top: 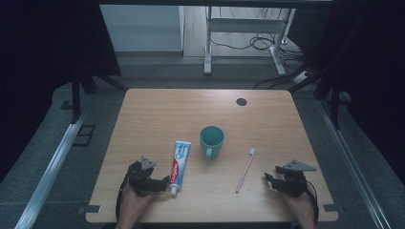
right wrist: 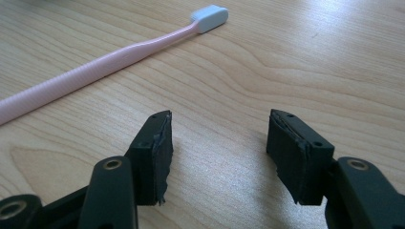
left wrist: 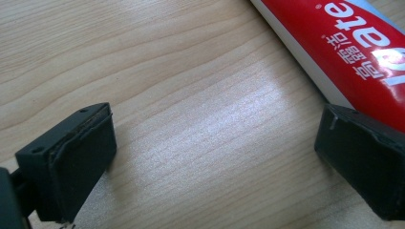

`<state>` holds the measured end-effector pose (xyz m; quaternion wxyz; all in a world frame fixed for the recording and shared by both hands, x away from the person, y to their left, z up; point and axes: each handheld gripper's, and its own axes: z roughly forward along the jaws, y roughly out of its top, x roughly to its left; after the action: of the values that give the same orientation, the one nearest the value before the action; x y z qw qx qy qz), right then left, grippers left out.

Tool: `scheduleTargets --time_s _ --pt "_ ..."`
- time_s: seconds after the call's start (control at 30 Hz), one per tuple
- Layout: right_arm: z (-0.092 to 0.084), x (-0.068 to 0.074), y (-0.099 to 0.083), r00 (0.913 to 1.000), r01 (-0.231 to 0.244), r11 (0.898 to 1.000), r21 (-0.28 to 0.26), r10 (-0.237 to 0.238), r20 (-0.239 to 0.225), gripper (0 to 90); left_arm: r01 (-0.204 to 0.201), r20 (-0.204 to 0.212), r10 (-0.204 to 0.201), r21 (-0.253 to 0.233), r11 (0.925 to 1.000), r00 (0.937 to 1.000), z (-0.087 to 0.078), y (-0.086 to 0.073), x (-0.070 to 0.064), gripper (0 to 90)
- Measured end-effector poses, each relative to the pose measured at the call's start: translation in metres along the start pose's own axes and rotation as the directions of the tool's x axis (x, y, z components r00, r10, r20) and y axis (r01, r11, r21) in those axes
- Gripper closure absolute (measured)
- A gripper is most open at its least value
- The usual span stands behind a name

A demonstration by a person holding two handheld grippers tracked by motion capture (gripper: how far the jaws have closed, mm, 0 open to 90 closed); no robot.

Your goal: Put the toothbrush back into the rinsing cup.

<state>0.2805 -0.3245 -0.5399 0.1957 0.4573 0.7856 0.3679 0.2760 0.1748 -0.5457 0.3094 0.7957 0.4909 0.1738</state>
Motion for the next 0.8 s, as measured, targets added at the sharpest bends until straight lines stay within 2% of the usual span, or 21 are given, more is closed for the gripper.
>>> scheduleTargets --time_s 0.53,0.8 --pt "0.0006 -0.0004 0.0005 0.9998 0.001 1.0 0.003 -0.001 -0.022 34.7 0.0 0.001 0.0 0.0 1.0 1.0 0.0 0.0 0.0001 0.4" --pt "-0.0002 -0.0024 0.0016 0.9995 -0.016 1.0 0.018 0.016 -0.027 30.5 -0.001 0.001 0.001 0.001 1.0 1.0 0.0 0.0001 0.0001 0.3"
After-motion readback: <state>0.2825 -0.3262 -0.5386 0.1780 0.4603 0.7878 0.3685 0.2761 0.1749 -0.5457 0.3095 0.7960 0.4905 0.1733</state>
